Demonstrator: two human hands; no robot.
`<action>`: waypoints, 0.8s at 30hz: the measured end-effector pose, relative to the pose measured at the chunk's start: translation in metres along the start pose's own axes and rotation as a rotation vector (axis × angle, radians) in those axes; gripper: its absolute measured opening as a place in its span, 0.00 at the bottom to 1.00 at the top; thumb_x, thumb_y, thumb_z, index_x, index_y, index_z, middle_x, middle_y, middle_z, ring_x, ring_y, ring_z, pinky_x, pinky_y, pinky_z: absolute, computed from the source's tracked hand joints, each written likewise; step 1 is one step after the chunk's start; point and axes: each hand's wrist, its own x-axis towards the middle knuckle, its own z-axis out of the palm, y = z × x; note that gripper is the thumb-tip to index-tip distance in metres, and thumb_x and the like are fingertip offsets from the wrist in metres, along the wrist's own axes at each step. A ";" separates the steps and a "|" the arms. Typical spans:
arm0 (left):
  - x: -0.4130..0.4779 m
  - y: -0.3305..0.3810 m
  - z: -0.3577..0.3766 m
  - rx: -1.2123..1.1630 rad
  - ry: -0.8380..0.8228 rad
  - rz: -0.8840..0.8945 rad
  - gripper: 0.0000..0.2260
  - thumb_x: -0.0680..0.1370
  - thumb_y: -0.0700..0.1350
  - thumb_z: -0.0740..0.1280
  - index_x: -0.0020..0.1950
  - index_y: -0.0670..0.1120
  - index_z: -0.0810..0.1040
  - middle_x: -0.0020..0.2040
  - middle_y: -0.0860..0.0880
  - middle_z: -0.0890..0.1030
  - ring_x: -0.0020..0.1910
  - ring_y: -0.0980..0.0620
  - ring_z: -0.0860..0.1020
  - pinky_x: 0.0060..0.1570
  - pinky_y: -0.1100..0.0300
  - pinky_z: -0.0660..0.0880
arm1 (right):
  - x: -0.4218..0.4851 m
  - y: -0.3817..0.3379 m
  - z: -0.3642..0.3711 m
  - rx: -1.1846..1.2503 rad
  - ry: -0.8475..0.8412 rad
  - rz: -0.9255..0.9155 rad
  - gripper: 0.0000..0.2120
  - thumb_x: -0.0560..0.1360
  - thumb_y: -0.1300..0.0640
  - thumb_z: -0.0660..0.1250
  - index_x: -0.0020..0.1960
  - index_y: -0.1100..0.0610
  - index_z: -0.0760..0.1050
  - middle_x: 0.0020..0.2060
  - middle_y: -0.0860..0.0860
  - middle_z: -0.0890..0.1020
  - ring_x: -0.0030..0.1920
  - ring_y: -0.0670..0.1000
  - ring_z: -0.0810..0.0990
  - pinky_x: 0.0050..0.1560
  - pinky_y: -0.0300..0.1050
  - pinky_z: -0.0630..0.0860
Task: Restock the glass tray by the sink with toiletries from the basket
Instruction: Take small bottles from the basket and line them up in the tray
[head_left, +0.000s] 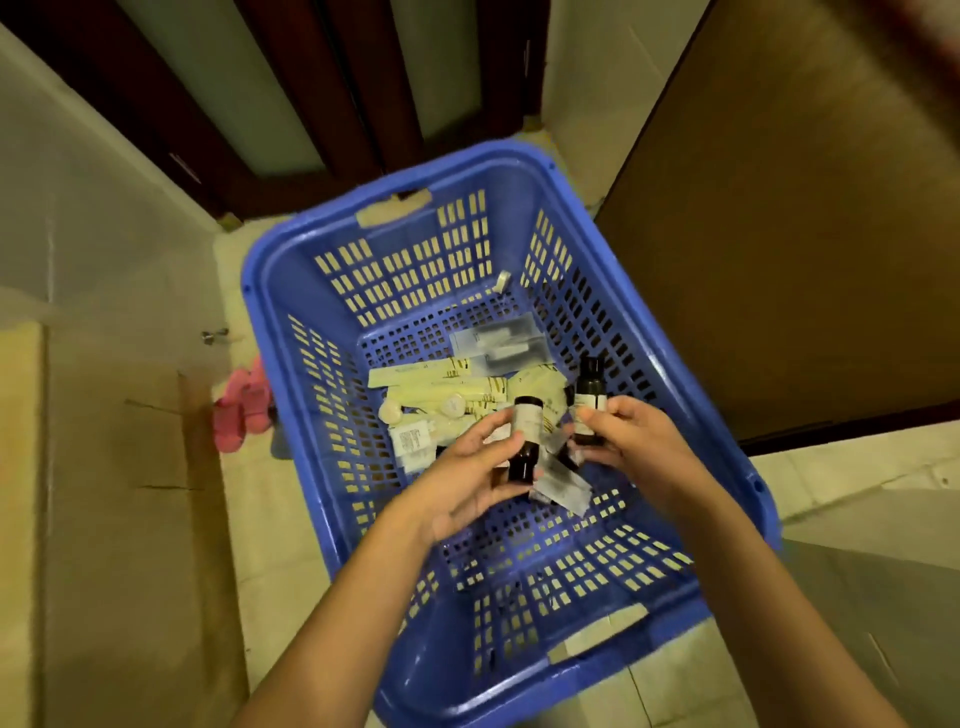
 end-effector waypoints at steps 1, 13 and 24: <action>-0.012 0.008 0.010 -0.012 -0.028 0.025 0.12 0.78 0.38 0.61 0.56 0.52 0.75 0.44 0.42 0.84 0.35 0.50 0.82 0.37 0.60 0.81 | -0.010 -0.009 0.001 0.036 0.007 -0.019 0.06 0.75 0.60 0.67 0.48 0.61 0.71 0.40 0.54 0.84 0.39 0.47 0.84 0.37 0.36 0.79; -0.086 0.059 0.093 0.262 0.017 0.317 0.05 0.77 0.38 0.64 0.46 0.41 0.79 0.38 0.46 0.77 0.24 0.57 0.72 0.27 0.69 0.73 | -0.115 -0.074 -0.013 0.149 0.140 -0.373 0.08 0.71 0.65 0.70 0.45 0.57 0.72 0.28 0.47 0.82 0.29 0.45 0.81 0.35 0.35 0.78; -0.101 0.066 0.152 0.295 -0.035 0.283 0.08 0.75 0.45 0.68 0.45 0.40 0.79 0.32 0.49 0.76 0.24 0.60 0.70 0.26 0.71 0.71 | -0.163 -0.076 -0.009 0.258 0.381 -0.462 0.10 0.69 0.64 0.73 0.46 0.54 0.75 0.43 0.54 0.82 0.39 0.48 0.80 0.38 0.37 0.79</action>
